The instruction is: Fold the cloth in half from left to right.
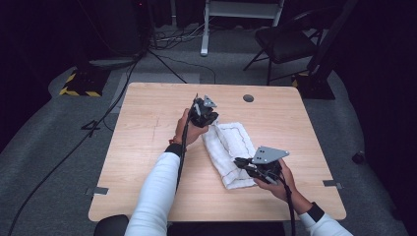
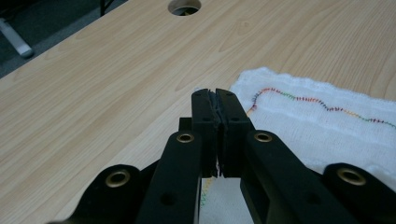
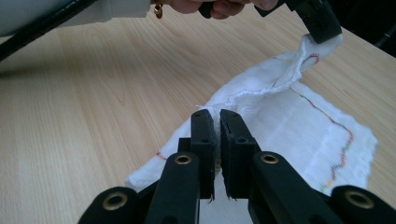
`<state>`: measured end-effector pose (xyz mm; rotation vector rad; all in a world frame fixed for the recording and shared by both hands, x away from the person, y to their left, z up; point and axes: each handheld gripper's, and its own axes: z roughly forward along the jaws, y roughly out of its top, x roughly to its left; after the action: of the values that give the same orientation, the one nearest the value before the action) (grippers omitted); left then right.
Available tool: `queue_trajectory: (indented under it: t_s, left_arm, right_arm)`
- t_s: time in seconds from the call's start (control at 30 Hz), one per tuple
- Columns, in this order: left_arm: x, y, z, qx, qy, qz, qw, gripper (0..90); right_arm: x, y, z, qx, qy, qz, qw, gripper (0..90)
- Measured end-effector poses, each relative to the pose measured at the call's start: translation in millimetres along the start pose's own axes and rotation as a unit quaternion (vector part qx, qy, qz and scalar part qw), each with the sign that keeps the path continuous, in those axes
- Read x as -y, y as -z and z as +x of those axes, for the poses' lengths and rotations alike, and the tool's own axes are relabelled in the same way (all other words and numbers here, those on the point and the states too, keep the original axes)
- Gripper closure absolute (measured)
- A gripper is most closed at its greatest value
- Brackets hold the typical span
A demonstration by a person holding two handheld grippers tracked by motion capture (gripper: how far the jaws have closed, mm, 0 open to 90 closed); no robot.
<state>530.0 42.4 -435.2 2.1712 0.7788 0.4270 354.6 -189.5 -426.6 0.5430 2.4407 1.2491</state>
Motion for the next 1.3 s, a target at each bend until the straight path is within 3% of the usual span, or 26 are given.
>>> queue_trajectory:
  t_s: [0.23, 0.53, 0.57, 0.6, 0.63, 0.67, 0.7, 0.8, 0.87, 0.9, 0.93, 1.07, 1.2, 1.3]
  left_arm:
    - [-12.1, -21.9, -15.5, 0.011, -0.012, 0.0, 0.9999, 87.4]
    - [-28.6, -50.0, -33.9, 0.001, -0.014, -0.006, 0.9999, 86.8]
    - [-28.9, -54.2, -35.3, 0.014, -0.008, -0.007, 0.9998, 86.4]
    - [-28.8, -57.1, -37.2, 0.022, -0.008, -0.01, 0.9997, 80.6]
    - [-28.9, -58.5, -39.4, 0.02, -0.01, -0.008, 0.9997, 75.2]
    - [-28.9, -60.0, -41.9, 0.016, -0.011, -0.007, 0.9998, 75.2]
    - [-28.6, -60.2, -43.7, 0.018, -0.009, -0.005, 0.9998, 68.4]
    - [-25.6, -48.7, -48.2, 0.039, -0.008, -0.014, 0.9991, 60.4]
    - [-23.9, -41.9, -50.3, 0.044, -0.011, -0.014, 0.9989, 56.2]
    - [-21.7, -36.4, -52.5, 0.046, -0.014, -0.013, 0.9987, 47.6]
    - [-19.9, -32.2, -54.6, 0.045, -0.02, -0.01, 0.9988, 47.6]
    - [-1.1, -10.4, -66.6, 0.067, -0.029, 0.002, 0.9973, 33.8]
    - [23.9, 5.5, -89.0, 0.089, -0.067, 0.034, 0.9932, 27.1]
    - [41.6, 13.4, -106.7, 0.103, -0.083, 0.052, 0.9899, 26.6]
  right_arm:
    - [20.7, 16.9, -12.8, 0.02, -0.02, 0.019, 0.9994, 84.5]
    - [38.2, 26.4, -22.8, 0.045, -0.03, 0.039, 0.9978, 84.3]
    - [40.7, 27.3, -24.2, 0.049, -0.031, 0.042, 0.9975, 84.0]
    - [46.1, 28.8, -26.7, 0.06, -0.032, 0.052, 0.9963, 83.1]
    - [47.9, 29.2, -27.7, 0.061, -0.035, 0.055, 0.996, 82.6]
    - [47.9, 29.2, -27.7, 0.061, -0.035, 0.055, 0.996, 82.6]
    - [53.4, 31.4, -29.6, 0.067, -0.037, 0.064, 0.995, 79.5]
    - [64.4, 38.6, -31.7, 0.072, -0.047, 0.074, 0.9935, 75.5]
    - [68.1, 41.5, -32.6, 0.073, -0.052, 0.075, 0.9931, 74.1]
    - [74.8, 47.6, -34.1, 0.075, -0.06, 0.076, 0.9924, 70.9]
    - [74.8, 47.6, -34.1, 0.075, -0.06, 0.076, 0.9924, 70.9]
    - [79.6, 52.5, -39.3, 0.08, -0.077, 0.072, 0.9912, 58.6]
    - [76.5, 46.9, -47.2, 0.086, -0.075, 0.076, 0.9906, 49.9]
    - [76.9, 42.8, -50.3, 0.081, -0.074, 0.079, 0.9908, 48.5]
